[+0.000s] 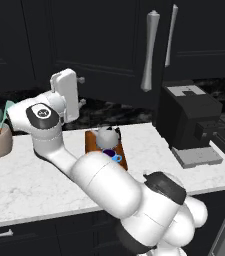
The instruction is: Pick the kettle from the counter and place it on the tray. Then pick the mug from the cabinet and place it on the tray. Then close the cabinet doors.
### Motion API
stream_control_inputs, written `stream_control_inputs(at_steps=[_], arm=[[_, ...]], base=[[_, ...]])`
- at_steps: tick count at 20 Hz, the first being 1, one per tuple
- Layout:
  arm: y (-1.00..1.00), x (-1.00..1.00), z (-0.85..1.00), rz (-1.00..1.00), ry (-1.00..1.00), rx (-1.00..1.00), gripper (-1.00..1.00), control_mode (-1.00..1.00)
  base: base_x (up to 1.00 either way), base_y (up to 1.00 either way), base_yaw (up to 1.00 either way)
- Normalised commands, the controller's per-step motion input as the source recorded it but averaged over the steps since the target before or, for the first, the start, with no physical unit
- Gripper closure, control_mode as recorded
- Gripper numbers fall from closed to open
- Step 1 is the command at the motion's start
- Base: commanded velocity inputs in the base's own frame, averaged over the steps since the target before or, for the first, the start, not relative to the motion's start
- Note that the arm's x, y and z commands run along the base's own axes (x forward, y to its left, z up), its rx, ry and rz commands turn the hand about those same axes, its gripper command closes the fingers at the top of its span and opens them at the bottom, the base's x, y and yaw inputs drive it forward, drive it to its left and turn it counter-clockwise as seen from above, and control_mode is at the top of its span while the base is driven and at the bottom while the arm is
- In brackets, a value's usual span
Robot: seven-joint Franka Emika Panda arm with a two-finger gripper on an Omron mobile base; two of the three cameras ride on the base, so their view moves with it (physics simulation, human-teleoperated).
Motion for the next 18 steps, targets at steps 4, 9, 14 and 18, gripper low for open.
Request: stream_control_inputs(at_steps=[4,9,14,18], arm=[[-0.84,0.61,0.0,0.07,0.05,0.14,-1.0,-1.0],[-0.82,0.67,0.0,0.09,0.08,0.16,-1.0,-1.0],[-0.77,0.77,-0.07,0.12,0.1,0.17,-1.0,-1.0],[-0.72,0.87,-0.18,0.15,0.13,0.16,-1.0,-1.0]], base=[[0.0,0.0,0.0],[0.0,0.0,0.0],[0.0,0.0,0.0],[0.0,0.0,0.0]])
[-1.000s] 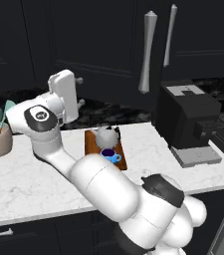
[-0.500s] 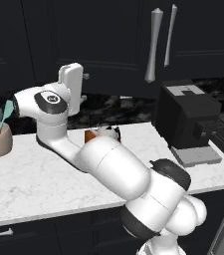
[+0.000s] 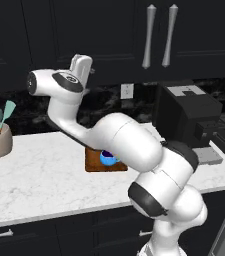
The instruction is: Pick the kettle from the counter and place it on the tray. Then pick the mug from the cabinet and place it on the tray. Then close the cabinet doors.
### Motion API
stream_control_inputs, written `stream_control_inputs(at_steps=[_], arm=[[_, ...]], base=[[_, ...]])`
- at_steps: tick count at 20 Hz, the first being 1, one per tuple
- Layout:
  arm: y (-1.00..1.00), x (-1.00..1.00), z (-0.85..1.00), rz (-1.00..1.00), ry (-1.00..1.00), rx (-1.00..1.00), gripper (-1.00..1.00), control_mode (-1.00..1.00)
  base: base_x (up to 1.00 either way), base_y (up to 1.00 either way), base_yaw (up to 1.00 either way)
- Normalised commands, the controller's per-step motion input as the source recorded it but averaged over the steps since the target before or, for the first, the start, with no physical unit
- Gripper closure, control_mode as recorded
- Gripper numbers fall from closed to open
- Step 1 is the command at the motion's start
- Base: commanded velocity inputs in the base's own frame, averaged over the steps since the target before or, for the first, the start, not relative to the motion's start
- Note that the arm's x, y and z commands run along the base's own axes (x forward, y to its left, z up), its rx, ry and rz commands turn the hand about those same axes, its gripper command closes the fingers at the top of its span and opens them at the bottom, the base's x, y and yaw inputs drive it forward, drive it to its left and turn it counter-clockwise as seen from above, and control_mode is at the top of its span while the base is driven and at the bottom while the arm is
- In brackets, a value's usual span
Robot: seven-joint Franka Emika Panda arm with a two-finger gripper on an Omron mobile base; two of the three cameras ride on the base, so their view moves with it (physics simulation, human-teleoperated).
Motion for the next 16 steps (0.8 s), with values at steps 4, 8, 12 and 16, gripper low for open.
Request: stream_control_inputs(at_steps=[4,8,12,16], arm=[[-0.71,0.86,-0.25,0.17,0.11,0.15,-1.0,-1.0],[-0.67,0.83,-0.29,0.2,0.08,0.14,-1.0,-1.0],[-0.62,0.73,-0.38,0.22,0.03,0.11,-1.0,-1.0],[-0.53,0.4,-0.46,0.2,0.0,0.05,-1.0,-1.0]], base=[[0.0,0.0,0.0],[0.0,0.0,0.0],[0.0,0.0,0.0],[0.0,0.0,0.0]])
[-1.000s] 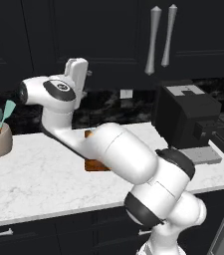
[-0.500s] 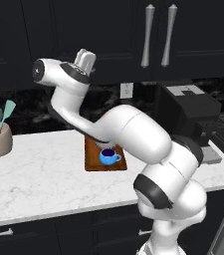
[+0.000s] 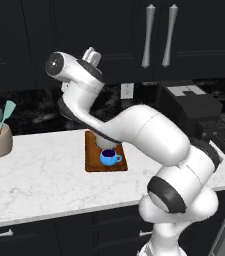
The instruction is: Pick the kettle from the counter and place it on the tray. Then pick the mug from the cabinet and place it on the tray. Then close the cabinet doors.
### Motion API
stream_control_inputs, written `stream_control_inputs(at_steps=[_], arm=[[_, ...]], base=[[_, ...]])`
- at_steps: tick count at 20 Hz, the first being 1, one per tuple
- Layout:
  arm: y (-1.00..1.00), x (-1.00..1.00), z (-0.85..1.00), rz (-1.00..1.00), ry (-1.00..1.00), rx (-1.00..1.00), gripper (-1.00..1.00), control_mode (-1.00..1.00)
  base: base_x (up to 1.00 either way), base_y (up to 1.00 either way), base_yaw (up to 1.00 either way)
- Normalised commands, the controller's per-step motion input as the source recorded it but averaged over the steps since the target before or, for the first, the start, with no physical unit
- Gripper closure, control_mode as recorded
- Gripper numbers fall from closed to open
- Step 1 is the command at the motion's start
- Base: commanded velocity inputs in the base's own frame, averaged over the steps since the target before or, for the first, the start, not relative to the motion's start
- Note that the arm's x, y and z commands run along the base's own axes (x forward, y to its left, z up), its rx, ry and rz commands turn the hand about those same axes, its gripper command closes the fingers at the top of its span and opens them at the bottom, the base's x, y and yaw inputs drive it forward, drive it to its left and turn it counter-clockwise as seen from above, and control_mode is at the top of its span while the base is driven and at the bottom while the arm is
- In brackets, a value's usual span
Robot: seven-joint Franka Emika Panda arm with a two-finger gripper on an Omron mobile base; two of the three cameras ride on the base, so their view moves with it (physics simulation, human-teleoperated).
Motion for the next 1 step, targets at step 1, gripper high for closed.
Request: stream_control_inputs(at_steps=[1], arm=[[-0.54,0.16,-0.48,0.17,-0.05,0.01,-1.0,-1.0]], base=[[0.0,0.0,0.0]])
